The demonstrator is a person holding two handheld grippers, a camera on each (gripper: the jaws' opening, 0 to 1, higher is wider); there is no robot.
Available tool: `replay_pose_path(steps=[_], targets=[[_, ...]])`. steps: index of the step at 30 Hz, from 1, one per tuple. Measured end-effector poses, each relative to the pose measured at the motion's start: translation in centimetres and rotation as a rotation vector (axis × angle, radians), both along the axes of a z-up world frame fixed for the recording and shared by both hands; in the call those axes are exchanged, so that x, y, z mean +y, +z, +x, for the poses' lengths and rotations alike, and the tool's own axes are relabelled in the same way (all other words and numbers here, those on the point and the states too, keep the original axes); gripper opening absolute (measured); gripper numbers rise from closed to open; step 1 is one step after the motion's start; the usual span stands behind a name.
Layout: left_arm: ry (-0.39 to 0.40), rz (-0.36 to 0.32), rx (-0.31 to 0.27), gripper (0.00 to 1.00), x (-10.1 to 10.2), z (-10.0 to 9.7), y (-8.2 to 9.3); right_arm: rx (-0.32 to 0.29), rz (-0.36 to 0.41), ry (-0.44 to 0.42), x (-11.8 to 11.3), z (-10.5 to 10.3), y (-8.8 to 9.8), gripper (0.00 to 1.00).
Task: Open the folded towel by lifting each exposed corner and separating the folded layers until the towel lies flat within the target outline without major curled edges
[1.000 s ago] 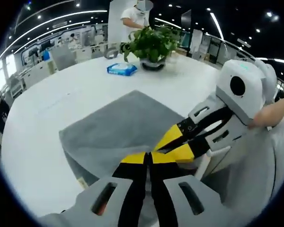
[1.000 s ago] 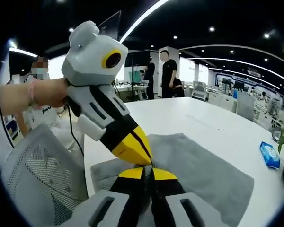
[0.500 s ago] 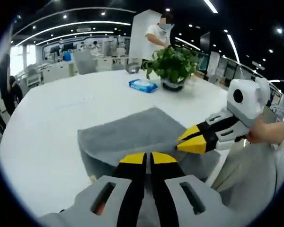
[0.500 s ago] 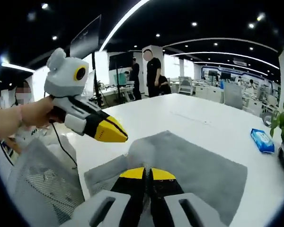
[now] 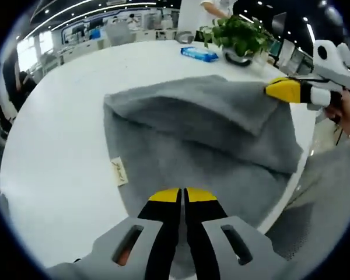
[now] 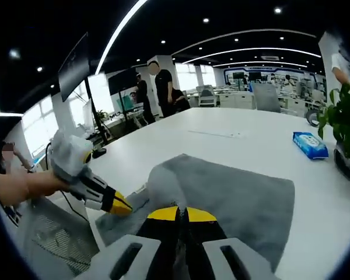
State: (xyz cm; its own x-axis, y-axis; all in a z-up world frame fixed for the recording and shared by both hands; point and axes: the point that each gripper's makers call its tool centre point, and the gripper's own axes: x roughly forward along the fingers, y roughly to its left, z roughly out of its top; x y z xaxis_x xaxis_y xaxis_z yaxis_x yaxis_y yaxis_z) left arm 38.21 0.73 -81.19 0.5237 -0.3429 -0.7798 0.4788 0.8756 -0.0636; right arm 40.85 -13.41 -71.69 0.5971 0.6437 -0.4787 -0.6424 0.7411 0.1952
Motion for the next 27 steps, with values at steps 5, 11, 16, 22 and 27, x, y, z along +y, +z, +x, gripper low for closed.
replay_pose_path(steps=[5, 11, 16, 22, 27], targets=[[0.029, 0.012, -0.006, 0.01, 0.4, 0.2, -0.6, 0.001, -0.067, -0.04, -2.5, 0.0, -0.5, 0.0], [-0.072, 0.137, -0.077, 0.01, 0.4, 0.1, -0.4, -0.054, -0.259, -0.026, -5.9, -0.6, -1.2, 0.0], [-0.097, 0.19, -0.095, 0.0, 0.1, 0.0, -0.4, -0.058, -0.362, -0.052, -8.8, -0.9, -2.2, 0.0], [-0.081, 0.2, -0.082, 0.0, 0.5, 0.1, -0.3, -0.025, -0.386, -0.088, -10.9, -1.3, -3.0, 0.0], [-0.064, 0.211, -0.07, 0.0, 1.2, 0.0, -0.3, 0.027, -0.441, -0.107, -13.0, -1.6, -4.6, 0.0]])
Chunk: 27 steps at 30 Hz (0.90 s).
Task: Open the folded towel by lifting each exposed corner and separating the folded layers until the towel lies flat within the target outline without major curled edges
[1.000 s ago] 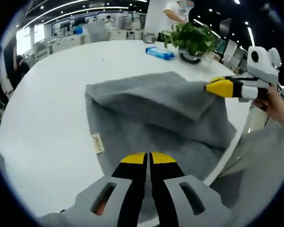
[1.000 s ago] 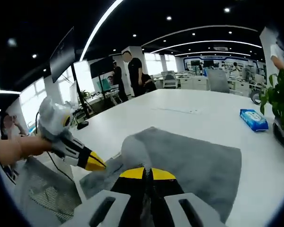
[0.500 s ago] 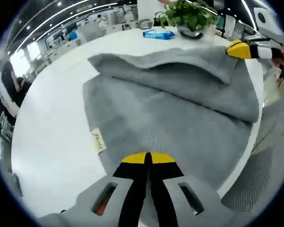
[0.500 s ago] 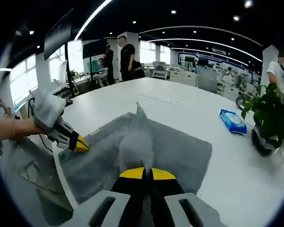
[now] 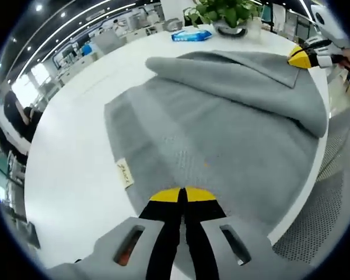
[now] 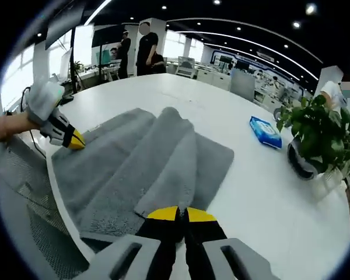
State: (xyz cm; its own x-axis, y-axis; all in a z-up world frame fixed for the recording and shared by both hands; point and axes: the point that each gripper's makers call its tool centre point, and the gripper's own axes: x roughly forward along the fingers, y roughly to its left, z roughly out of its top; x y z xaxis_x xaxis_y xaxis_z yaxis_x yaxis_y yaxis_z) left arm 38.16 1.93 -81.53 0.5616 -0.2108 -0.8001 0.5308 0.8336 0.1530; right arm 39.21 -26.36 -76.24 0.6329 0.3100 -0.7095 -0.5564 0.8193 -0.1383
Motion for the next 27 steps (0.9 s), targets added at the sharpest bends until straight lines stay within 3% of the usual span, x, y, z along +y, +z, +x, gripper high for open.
replay_pose_path(steps=[10, 27], targets=[[0.022, 0.016, 0.016, 0.0, 1.1, -0.1, 0.0, 0.076, -0.007, -0.068, -3.2, -0.2, -1.8, 0.0], [0.097, 0.012, 0.065, 0.0, 3.5, -0.5, -0.1, 0.113, 0.01, -0.216, -8.7, -1.0, -3.0, 0.0]])
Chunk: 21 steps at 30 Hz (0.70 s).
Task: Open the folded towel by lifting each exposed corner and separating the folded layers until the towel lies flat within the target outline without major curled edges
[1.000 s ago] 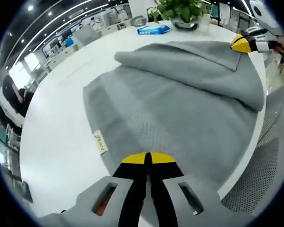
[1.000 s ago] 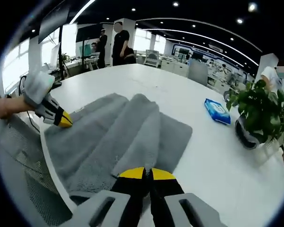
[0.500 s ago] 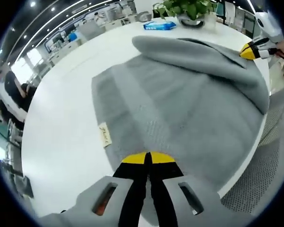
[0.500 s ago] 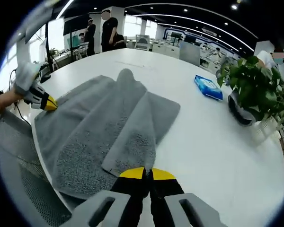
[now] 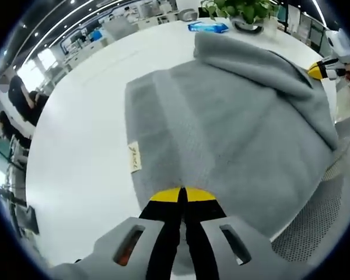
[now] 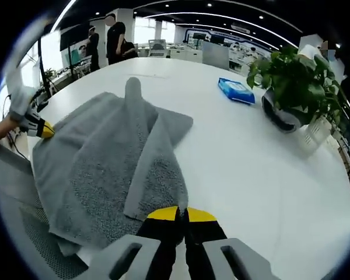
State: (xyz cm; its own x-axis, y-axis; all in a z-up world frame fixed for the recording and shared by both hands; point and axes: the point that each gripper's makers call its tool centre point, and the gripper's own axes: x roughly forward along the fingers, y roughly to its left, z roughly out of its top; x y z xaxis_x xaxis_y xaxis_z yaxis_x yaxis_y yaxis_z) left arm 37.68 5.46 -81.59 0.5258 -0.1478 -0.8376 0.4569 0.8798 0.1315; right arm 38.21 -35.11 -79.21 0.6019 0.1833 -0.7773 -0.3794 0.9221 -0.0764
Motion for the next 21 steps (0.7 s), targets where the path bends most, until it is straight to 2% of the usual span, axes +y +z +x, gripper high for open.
replay_pose_path(steps=[5, 14, 21], targets=[[0.016, 0.005, 0.006, 0.0, 0.7, -0.1, 0.0, 0.019, 0.0, -0.048, -1.7, -0.7, -0.6, 0.0], [0.023, -0.003, 0.014, 0.0, 1.1, -0.1, -0.1, 0.019, -0.001, -0.088, -3.0, -1.6, -0.8, 0.0], [0.047, -0.001, 0.017, 0.0, 2.5, -0.1, -0.1, 0.027, 0.003, -0.146, -5.1, -2.1, -1.1, 0.0]])
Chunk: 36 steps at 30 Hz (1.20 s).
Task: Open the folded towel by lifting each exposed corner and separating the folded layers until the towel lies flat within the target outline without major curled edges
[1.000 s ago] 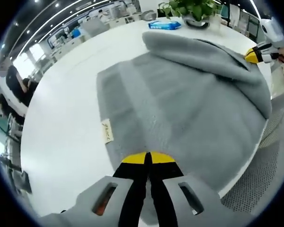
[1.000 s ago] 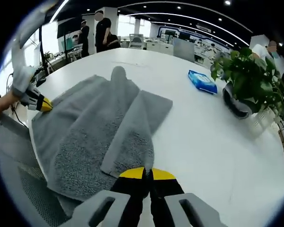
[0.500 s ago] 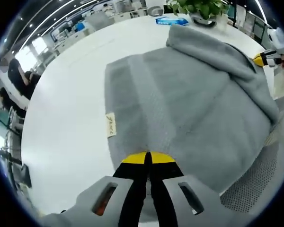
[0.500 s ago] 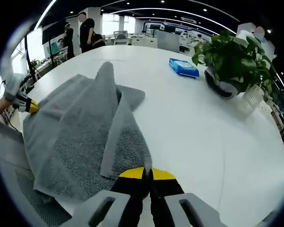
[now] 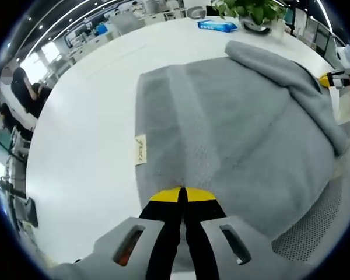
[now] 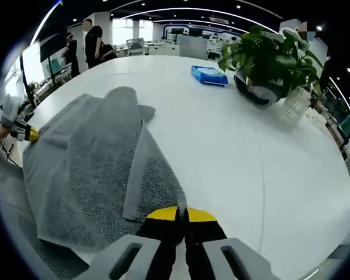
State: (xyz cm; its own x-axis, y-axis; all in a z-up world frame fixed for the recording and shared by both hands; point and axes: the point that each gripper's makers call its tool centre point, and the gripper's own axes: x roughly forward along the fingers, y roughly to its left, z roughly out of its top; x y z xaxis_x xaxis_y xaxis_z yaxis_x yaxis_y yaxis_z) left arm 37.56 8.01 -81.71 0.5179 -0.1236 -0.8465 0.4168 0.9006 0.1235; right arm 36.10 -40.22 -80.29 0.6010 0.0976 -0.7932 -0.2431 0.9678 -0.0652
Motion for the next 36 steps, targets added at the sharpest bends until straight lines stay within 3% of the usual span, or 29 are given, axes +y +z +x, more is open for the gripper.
replay_pose_path(steps=[25, 36], targets=[[0.048, 0.007, -0.006, 0.0, 3.1, 0.0, 0.1, 0.034, 0.002, -0.125, -3.4, -3.3, -0.9, 0.0], [0.114, 0.001, -0.019, 0.0, 5.5, -0.7, 0.2, 0.047, -0.004, -0.195, -5.0, -5.0, -1.1, 0.0]])
